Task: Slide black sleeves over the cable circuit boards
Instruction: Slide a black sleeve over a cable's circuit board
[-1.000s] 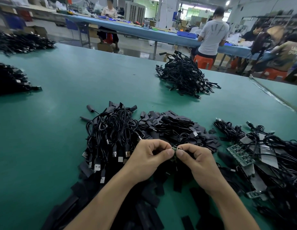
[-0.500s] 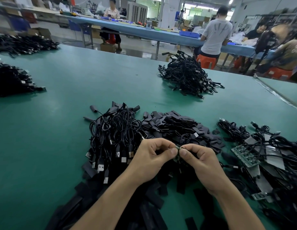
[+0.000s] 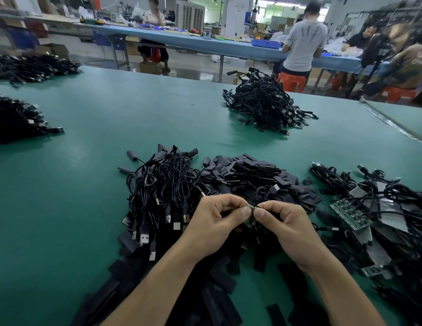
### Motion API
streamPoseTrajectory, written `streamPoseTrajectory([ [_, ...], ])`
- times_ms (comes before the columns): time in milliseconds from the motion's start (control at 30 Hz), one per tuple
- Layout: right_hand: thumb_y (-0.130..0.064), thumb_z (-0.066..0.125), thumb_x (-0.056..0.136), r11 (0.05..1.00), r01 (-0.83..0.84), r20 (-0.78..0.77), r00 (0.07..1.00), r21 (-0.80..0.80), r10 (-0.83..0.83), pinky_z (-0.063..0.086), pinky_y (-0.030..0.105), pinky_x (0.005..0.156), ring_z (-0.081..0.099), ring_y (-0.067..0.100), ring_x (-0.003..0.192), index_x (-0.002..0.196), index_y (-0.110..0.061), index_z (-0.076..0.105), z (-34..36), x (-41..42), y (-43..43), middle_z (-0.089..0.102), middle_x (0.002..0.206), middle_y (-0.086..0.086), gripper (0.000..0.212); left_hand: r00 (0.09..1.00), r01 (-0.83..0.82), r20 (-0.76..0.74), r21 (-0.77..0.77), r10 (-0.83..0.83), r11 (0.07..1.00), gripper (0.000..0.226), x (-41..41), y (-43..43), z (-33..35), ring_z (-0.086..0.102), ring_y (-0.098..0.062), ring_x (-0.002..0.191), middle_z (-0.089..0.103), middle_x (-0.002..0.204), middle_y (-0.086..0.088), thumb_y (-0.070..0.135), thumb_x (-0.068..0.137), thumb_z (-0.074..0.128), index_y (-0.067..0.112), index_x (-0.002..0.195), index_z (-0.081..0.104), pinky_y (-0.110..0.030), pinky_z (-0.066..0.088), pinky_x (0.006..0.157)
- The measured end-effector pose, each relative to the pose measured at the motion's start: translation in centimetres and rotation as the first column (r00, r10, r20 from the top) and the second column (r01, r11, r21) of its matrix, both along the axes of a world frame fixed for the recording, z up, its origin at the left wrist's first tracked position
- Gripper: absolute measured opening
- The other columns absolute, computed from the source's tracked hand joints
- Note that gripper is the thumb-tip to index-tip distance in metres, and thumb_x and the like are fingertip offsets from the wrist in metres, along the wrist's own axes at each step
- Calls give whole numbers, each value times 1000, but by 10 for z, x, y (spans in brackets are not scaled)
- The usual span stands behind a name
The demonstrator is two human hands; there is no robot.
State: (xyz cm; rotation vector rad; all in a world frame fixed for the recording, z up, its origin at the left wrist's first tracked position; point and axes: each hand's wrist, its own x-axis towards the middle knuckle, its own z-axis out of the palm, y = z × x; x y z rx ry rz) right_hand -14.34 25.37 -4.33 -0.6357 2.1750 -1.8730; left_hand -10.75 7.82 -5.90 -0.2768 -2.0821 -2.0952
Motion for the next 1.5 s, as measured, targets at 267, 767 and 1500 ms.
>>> streamPoseTrajectory([
  [267,-33,76,74,989,74,18,997,-126,-72,55,25,66,68,15,71,84,-18,78,-3,2,2,74,79,7,18,1000,-28,9,18,28,999,12,1,-1,0,64,-11,74,71,79,-1,6,93,67,13,87,74,-23,53,72],
  [767,-35,56,89,844,518,-707,649,139,-282,39,28,87,55,-1,89,107,-32,68,0,21,-20,63,88,-26,22,997,-69,31,66,67,995,12,1,2,1,58,-7,69,66,73,8,4,92,66,15,87,68,-23,54,65],
  [1500,-34,66,86,964,263,-334,906,-43,-262,48,19,59,58,4,65,82,-32,65,0,18,-17,67,74,-10,5,1000,17,-5,97,-17,995,14,7,1,6,55,-6,67,62,71,8,18,77,80,15,80,66,-16,48,65],
])
